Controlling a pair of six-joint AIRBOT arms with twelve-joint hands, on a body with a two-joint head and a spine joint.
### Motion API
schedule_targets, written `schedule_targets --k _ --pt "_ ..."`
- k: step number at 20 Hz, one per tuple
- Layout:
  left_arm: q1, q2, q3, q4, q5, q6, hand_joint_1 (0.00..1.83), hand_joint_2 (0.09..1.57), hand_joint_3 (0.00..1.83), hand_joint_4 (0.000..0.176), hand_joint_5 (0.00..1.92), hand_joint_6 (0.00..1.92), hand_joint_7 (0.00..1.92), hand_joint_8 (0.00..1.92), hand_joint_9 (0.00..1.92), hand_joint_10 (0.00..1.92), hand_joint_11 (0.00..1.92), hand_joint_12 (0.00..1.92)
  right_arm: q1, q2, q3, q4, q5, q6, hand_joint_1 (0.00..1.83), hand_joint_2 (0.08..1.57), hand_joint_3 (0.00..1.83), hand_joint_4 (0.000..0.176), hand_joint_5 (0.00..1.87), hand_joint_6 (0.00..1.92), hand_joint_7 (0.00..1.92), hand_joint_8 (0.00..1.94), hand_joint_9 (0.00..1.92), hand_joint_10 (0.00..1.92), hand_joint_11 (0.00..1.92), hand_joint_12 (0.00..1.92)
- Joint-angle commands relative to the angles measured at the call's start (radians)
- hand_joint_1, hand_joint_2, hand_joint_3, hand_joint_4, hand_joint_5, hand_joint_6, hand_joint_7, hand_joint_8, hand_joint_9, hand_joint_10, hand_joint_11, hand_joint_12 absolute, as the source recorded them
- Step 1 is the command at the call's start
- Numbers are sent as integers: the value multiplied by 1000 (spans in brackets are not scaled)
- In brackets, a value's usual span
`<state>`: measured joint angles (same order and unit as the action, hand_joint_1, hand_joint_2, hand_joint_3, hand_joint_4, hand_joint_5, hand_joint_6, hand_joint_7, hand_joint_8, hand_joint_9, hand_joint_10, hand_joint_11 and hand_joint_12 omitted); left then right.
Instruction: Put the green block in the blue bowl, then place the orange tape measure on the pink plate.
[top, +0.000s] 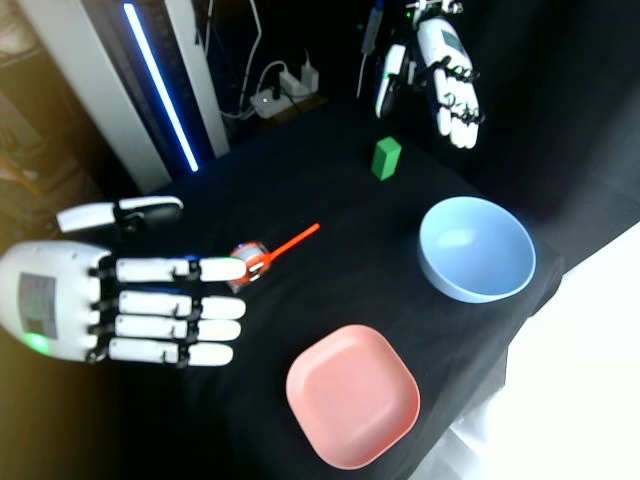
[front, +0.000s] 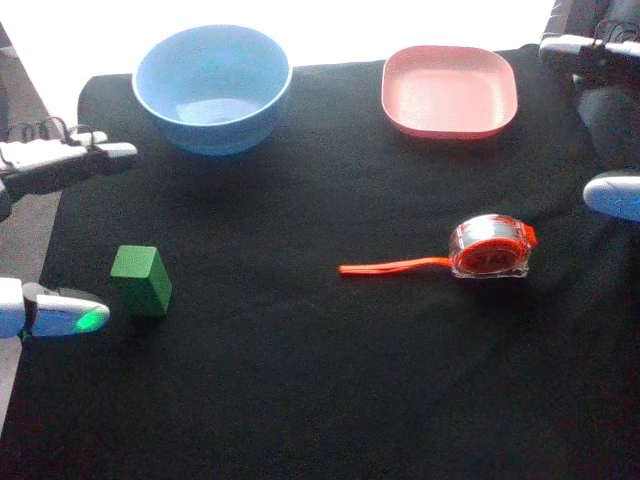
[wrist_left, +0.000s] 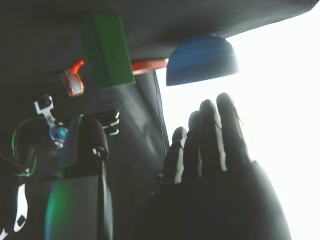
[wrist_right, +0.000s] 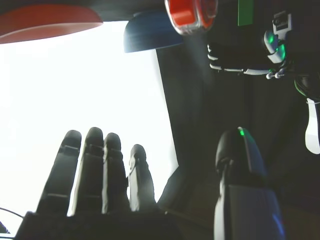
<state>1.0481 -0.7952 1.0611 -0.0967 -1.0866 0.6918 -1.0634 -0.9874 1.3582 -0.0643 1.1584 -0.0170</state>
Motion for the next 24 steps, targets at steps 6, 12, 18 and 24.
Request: schedule_targets --k 6,12,18,24 --pt "-126 -29 41 100 46 -9 956 951 0 17 423 3 398 7 376 11 25 832 10 -5 7 41 109 8 841 1032 0 99 288 4 204 0 239 1 0 863" --pt "-227 -66 84 190 197 -9 932 997 1 0 733 6 846 34 733 89 78 1334 10 -9 11 41 108 8 880 1021 0 108 309 0 230 1 244 0 0 826" --pt "-240 -69 93 193 205 -8 1264 1094 0 0 964 638 1046 995 836 414 220 1471 10 -12 13 41 108 8 878 1016 0 102 320 3 240 2 278 5 2 940" --pt "-251 -86 99 194 196 -8 1248 1118 0 0 1017 711 959 1228 706 1141 479 1624 10 -16 16 41 108 8 856 1046 3 108 337 2 259 2 276 1 0 847"
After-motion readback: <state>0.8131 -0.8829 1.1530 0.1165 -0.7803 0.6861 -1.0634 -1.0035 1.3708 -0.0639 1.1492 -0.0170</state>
